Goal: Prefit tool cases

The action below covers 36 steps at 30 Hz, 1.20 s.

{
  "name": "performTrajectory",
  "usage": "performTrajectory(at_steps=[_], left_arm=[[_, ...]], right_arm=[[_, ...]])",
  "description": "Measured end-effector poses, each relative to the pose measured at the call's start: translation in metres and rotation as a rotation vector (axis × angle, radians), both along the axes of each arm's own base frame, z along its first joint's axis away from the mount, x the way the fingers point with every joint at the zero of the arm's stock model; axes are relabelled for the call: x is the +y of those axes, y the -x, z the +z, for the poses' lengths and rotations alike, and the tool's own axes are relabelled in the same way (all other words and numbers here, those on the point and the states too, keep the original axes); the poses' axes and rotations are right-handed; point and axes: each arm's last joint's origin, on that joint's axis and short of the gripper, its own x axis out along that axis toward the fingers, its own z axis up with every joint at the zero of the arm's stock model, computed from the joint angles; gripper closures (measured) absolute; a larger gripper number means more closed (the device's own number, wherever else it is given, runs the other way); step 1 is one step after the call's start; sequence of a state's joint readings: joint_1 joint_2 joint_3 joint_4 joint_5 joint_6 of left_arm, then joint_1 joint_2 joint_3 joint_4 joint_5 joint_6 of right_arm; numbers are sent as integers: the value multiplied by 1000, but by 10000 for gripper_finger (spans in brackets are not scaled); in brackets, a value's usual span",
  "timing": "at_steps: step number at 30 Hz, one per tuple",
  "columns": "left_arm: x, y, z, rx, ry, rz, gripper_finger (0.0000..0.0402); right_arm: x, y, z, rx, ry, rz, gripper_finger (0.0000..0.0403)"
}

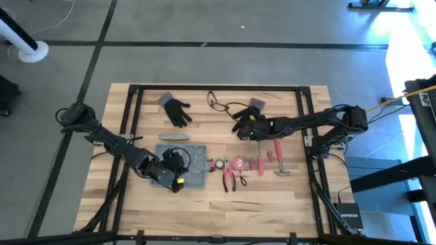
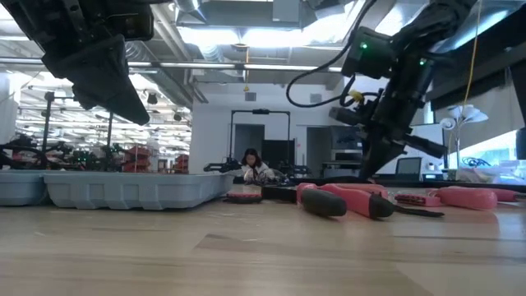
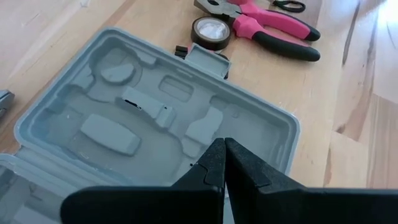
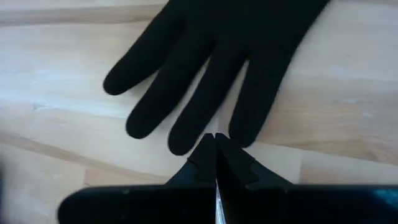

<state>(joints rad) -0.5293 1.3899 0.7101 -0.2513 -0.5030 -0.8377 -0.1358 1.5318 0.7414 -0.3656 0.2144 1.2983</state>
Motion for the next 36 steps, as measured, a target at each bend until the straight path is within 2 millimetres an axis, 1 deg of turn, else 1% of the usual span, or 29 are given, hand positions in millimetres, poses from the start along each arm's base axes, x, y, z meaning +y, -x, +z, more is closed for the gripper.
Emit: performTrajectory(at_steps=[3, 6, 10, 20, 36], left_arm=[[0, 0, 0, 1, -4, -3, 401], [0, 0, 0, 2, -4, -3, 401], [0, 0, 0, -1, 12, 13, 401], [0, 0, 0, -7, 14, 24, 401], [1, 0, 0, -11, 23, 39, 401]], right_arm=[[-4, -1, -6, 21, -28, 19, 403], [-3, -4, -14, 38, -43, 33, 403], [-4, -8, -18, 16, -45, 36, 403], [-10, -6, -19, 37, -24, 50, 403], [-7, -7, -19, 38, -69, 130, 403]])
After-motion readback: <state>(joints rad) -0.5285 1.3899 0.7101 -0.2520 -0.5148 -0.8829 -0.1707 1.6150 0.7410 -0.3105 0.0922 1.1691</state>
